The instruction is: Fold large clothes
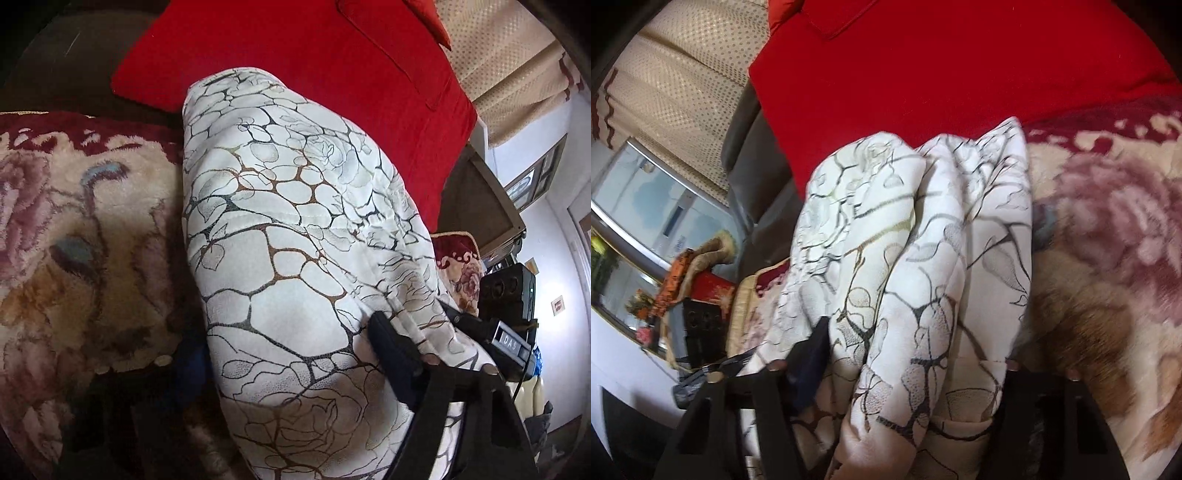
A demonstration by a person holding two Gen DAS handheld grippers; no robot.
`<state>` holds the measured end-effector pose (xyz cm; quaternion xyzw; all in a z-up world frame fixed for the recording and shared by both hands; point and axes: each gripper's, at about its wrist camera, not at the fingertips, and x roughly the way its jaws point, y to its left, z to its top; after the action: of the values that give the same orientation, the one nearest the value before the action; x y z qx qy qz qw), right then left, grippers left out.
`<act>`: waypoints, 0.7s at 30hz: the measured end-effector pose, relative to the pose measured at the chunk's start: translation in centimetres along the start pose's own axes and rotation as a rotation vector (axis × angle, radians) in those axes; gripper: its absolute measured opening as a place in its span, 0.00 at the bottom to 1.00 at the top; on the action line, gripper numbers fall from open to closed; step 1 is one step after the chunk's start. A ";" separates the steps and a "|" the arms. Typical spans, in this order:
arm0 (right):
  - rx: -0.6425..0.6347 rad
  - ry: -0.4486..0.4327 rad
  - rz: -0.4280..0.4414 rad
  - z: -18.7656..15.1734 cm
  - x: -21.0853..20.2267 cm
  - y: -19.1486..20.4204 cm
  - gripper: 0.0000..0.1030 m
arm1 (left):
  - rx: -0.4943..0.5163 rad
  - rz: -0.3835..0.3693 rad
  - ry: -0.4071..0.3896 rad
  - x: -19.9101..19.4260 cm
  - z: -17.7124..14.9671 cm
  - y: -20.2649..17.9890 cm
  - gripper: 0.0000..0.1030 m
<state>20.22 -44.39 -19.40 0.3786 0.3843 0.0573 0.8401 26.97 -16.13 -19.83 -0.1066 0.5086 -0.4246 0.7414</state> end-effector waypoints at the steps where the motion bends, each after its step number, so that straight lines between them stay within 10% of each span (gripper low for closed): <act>1: -0.010 0.000 -0.006 -0.1 0.0 0.4 0.62 | 0.004 0.000 -0.004 -0.1 -0.1 0.0 0.71; 21: -0.144 0.032 0.078 -2.4 0.6 7.4 0.54 | 0.134 0.182 -0.141 -8.8 -1.7 -3.1 0.57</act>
<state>20.39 -37.50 -15.71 0.3309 0.3776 0.1239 0.8559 22.90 -11.05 -12.94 -0.0398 0.4333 -0.3801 0.8162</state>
